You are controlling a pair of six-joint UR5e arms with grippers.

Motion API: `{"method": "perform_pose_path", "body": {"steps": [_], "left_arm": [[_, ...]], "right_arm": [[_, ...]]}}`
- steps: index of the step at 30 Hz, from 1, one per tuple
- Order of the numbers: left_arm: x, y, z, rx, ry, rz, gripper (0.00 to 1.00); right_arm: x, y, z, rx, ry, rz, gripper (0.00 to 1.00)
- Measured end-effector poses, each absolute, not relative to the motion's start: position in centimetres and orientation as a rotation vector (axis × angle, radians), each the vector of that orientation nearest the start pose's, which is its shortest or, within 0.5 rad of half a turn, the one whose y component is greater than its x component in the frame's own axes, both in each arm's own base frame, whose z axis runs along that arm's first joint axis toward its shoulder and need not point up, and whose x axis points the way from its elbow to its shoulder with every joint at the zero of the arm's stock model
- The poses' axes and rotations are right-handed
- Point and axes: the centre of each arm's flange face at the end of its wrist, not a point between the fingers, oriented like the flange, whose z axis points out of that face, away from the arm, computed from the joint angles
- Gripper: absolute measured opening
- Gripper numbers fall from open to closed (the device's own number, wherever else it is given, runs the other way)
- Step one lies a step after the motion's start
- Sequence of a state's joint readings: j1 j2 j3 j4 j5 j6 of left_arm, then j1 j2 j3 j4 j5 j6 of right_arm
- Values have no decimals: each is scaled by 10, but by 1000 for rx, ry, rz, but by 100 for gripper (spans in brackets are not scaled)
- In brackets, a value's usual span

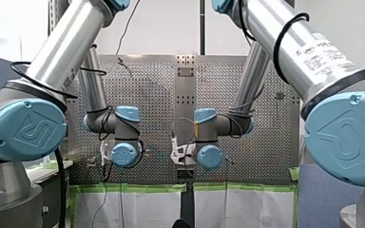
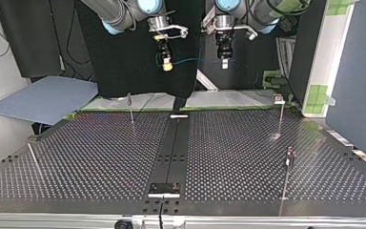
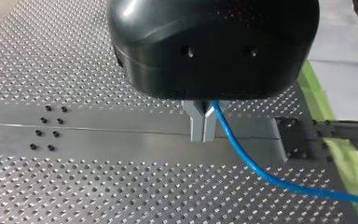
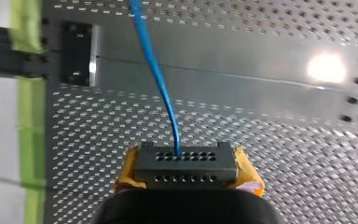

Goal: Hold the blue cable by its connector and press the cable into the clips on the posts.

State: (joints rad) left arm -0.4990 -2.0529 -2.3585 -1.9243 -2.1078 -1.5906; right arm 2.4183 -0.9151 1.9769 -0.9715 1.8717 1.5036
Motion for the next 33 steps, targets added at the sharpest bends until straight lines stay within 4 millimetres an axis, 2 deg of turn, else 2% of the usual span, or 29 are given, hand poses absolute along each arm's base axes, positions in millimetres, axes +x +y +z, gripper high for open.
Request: {"method": "perform_pose_path", "body": {"steps": [5,18,25,33], "left_arm": [[323,-263,79,-41,1592,17,0],[327,-249,118,-140,1577,88,0],[340,-249,150,-209,1535,114,0],[357,-252,196,-291,1470,126,0]], "right_arm": [[481,-290,81,1625,-909,1516,0],[508,-319,169,1533,-896,1639,0],[520,-326,225,1508,-845,1722,0],[517,-326,265,1516,-811,1765,0]]}}
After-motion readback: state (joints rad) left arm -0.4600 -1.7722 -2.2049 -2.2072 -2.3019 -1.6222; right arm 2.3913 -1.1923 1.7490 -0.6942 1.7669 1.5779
